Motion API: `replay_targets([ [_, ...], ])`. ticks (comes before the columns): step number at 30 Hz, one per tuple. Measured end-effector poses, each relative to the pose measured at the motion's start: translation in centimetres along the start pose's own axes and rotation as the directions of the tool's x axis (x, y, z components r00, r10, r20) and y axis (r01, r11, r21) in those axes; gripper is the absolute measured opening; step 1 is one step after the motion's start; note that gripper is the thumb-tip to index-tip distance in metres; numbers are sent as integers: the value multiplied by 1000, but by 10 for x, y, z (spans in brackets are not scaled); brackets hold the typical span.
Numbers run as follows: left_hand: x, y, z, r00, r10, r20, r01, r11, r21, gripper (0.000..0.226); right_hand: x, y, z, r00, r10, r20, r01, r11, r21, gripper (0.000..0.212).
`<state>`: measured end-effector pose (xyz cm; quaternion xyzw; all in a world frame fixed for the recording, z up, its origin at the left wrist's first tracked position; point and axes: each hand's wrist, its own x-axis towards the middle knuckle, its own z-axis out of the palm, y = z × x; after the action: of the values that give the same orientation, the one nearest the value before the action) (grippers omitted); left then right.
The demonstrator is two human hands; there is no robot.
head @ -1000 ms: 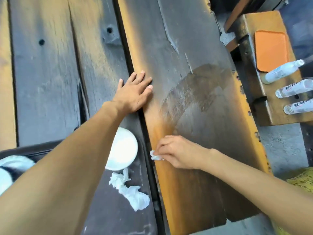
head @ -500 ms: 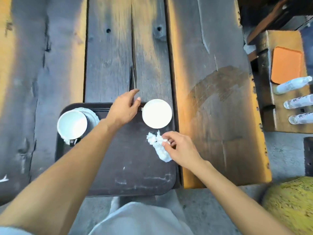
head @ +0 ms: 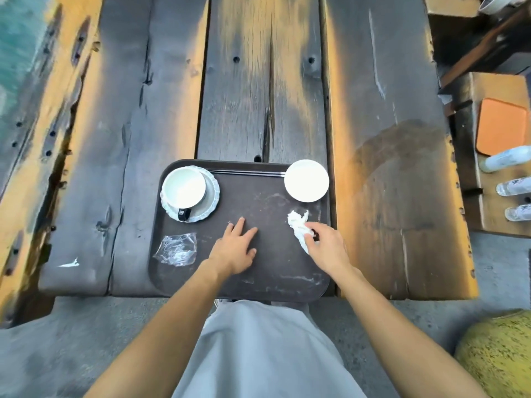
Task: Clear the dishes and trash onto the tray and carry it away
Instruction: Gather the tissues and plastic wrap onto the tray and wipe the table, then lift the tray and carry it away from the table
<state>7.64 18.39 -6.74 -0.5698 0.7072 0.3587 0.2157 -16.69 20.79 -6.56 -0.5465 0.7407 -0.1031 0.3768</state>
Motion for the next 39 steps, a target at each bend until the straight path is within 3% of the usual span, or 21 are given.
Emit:
replay_targets([
  [3, -6, -2, 2, 1000, 16, -23, -17, 999, -44, 61, -4, -1, -7, 998, 58, -38, -54, 993, 102, 38],
  [8, -13, -22, -3, 969, -8, -245, -86, 925, -370, 52, -3, 6, -15, 978, 150, -143, -124, 976, 181, 40],
  [10, -23, -33, -10, 934, -115, -338, -84, 849, -522, 40, 1, 8, -16, 967, 184, -179, -153, 973, 170, 40],
  [15, -48, -71, -26, 765, -419, -489, -156, 616, -772, 21, 13, 11, -13, 943, 257, -214, -215, 956, 198, 34],
  [19, -62, -112, -25, 597, -587, -547, -134, 600, -789, 24, 20, 18, -12, 930, 298, -216, -244, 939, 244, 30],
  [21, -64, -134, -22, 550, -649, -525, -61, 596, -801, 26, 22, 22, -11, 928, 306, -211, -248, 933, 263, 30],
  [23, -61, -156, -19, 575, -675, -462, 18, 575, -818, 29, 22, 25, -7, 929, 308, -203, -251, 931, 265, 30],
  [27, -43, -185, -9, 773, -562, -295, 82, 549, -832, 39, 21, 26, 1, 929, 302, -215, -260, 944, 202, 33],
  [29, -33, -198, -7, 810, -518, -276, 91, 575, -813, 34, 20, 27, 4, 934, 270, -235, -240, 959, 147, 34],
  [33, -17, -225, -1, 828, -433, -357, 39, 679, -733, 9, 21, 30, 14, 949, 167, -269, -179, 984, -22, 33],
  [39, -5, -226, 6, 760, -396, -515, 28, 813, -582, 16, 22, 30, 29, 935, 114, -336, -143, 988, -63, 24],
])
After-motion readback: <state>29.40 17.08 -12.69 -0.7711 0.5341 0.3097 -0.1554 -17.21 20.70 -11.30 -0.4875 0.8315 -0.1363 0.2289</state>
